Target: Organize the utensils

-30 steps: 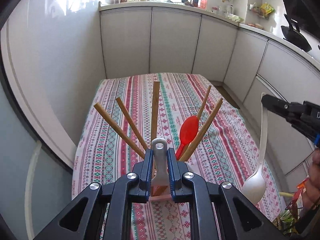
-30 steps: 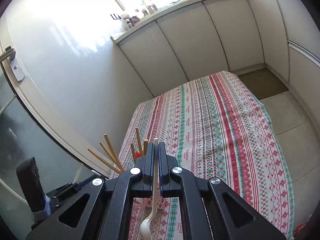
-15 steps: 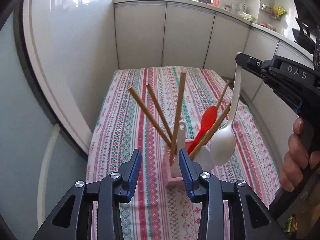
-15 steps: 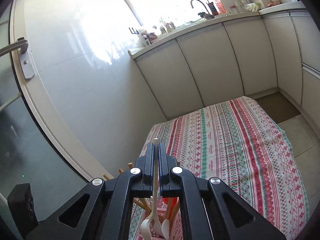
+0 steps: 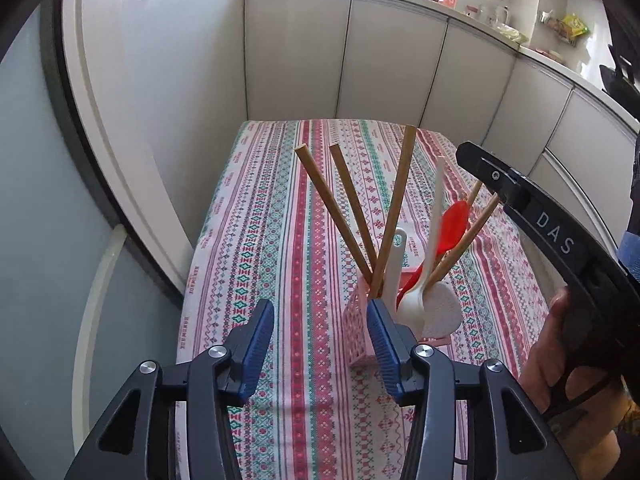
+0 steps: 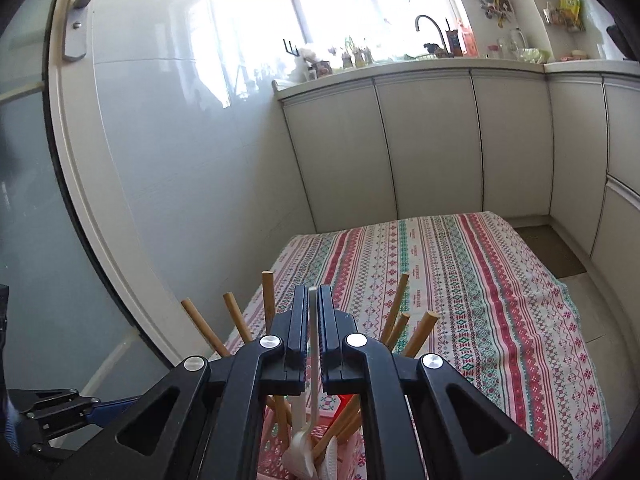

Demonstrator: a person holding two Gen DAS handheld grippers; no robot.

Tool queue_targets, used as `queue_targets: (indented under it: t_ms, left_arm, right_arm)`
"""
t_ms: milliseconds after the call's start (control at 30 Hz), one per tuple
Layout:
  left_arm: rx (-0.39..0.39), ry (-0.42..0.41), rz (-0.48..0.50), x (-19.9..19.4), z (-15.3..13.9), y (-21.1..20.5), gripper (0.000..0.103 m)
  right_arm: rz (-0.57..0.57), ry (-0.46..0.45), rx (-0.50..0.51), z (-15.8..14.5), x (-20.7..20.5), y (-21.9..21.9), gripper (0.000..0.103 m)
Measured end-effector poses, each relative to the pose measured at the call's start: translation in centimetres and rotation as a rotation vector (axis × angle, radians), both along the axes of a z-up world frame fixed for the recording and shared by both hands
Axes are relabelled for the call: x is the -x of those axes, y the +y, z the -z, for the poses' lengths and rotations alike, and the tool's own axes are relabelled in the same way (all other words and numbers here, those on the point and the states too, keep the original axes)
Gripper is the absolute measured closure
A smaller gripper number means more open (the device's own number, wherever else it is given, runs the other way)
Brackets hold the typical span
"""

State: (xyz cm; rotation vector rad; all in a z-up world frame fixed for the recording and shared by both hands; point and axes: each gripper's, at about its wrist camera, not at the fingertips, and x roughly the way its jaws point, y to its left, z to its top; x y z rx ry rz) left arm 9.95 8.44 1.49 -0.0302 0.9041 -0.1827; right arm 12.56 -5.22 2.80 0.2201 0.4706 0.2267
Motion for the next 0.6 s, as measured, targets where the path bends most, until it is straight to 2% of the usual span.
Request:
queue_targets:
  t_ms: [67,133,433,600]
  left_arm:
    - [0.007,0.003,-0.001,0.0,0.0,0.0,0.046]
    - [0.008,0.006,-0.004,0.0,0.1,-0.1,0.043]
    - [0.043,0.015,-0.008,0.6,-0.6,-1.3,0.02]
    - [0.069,0.041,0.004,1.3,-1.0,-2.6,0.016]
  right_arm:
    - [0.0,0.001,-0.018,-0.6,0.4,-0.7,0.082]
    - [-0.003,-0.003,-0.035,-1.5,1.1,-1.4,0.066]
    - [0.048,0.077,-0.004,-4.3,4.7,-6.2,0.05]
    - [0.085,0.154,0.031,-4.6,6.9,-8.6,0.044]
